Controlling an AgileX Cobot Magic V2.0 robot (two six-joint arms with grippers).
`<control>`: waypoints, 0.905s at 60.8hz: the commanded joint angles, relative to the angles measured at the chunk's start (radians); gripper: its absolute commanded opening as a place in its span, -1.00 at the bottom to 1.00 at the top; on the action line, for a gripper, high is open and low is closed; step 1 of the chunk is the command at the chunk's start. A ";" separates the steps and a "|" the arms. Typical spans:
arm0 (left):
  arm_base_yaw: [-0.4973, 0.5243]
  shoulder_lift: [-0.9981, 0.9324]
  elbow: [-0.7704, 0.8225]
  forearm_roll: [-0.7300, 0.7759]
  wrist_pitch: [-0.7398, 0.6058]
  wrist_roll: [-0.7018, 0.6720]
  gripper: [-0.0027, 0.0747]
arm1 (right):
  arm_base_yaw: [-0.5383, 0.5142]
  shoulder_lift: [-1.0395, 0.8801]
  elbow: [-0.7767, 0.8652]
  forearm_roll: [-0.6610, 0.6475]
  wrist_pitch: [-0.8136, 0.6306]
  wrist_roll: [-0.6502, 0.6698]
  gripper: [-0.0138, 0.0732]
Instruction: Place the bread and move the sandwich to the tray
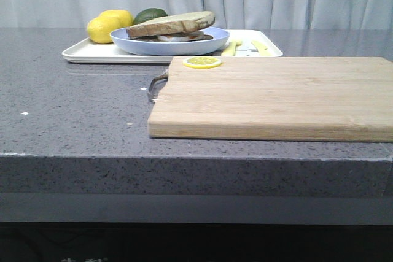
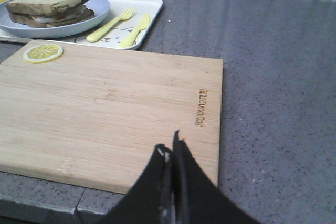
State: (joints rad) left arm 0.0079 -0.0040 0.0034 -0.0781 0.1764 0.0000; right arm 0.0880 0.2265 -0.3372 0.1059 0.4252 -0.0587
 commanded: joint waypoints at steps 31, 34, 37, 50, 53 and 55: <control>0.001 -0.024 0.011 -0.007 -0.079 -0.012 -0.98 | -0.004 -0.160 0.272 -0.007 -0.362 -0.002 -0.88; 0.001 -0.024 0.011 -0.007 -0.079 -0.012 -0.98 | -0.004 -0.191 0.309 -0.007 -0.359 -0.002 -0.88; 0.001 -0.024 0.011 -0.007 -0.079 -0.012 -0.98 | -0.004 -0.228 0.345 -0.007 -0.359 -0.002 -0.88; 0.001 -0.024 0.011 -0.007 -0.079 -0.012 -0.98 | -0.004 -0.257 0.360 -0.006 -0.297 -0.002 -0.88; 0.001 -0.024 0.011 -0.007 -0.079 -0.012 -0.98 | -0.004 -0.257 0.360 -0.006 -0.295 -0.002 -0.88; 0.001 -0.024 0.011 -0.007 -0.079 -0.012 -0.98 | -0.004 -0.257 0.360 -0.006 -0.295 -0.002 -0.88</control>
State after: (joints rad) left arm 0.0079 -0.0040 0.0034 -0.0781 0.1764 -0.0053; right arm 0.0880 -0.0100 0.0265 0.1059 0.1984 -0.0587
